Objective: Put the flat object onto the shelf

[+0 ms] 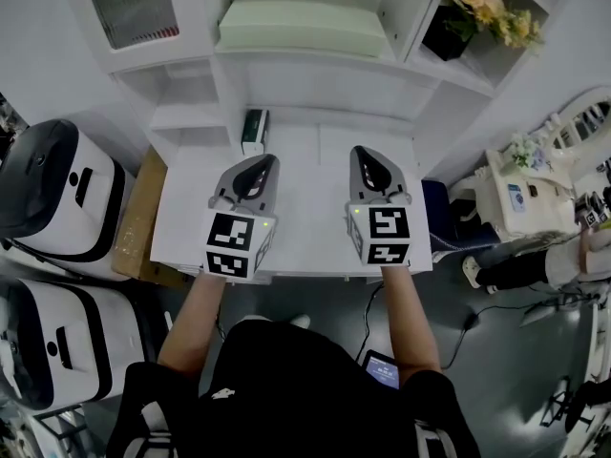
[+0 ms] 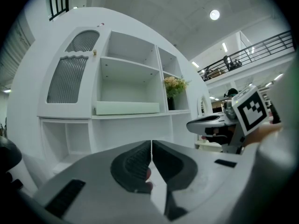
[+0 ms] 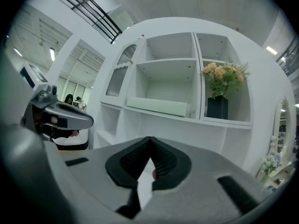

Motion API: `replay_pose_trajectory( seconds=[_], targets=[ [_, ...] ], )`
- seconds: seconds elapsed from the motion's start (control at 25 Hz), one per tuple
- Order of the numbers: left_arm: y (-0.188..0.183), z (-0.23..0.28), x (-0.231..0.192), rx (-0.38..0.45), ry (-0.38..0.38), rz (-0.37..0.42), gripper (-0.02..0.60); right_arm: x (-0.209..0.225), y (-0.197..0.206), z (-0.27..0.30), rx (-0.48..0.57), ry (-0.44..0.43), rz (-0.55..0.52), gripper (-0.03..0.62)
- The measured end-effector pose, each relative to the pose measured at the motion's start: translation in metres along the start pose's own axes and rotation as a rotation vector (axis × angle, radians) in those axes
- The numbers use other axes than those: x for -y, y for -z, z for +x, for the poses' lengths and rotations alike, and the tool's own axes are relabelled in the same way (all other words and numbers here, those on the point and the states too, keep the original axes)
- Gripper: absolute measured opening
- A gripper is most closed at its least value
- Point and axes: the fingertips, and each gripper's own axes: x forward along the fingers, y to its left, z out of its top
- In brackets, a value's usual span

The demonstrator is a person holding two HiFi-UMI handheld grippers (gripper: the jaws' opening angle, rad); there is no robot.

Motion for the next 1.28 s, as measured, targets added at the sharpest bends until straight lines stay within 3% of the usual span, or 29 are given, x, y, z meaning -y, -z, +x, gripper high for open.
replay_pose_trajectory(
  seconds=[0.52,1.28],
  targets=[
    [-0.005,-0.044,-0.012,0.022,0.045,0.018,0.009,-0.042,-0.001,-0.015,-0.031,0.041,0.021,0.002],
    [0.006,-0.159,-0.045,0.048,0.073,0.024,0.009,-0.154,-0.029,-0.076,-0.026,0.075,0.010,0.001]
  ],
)
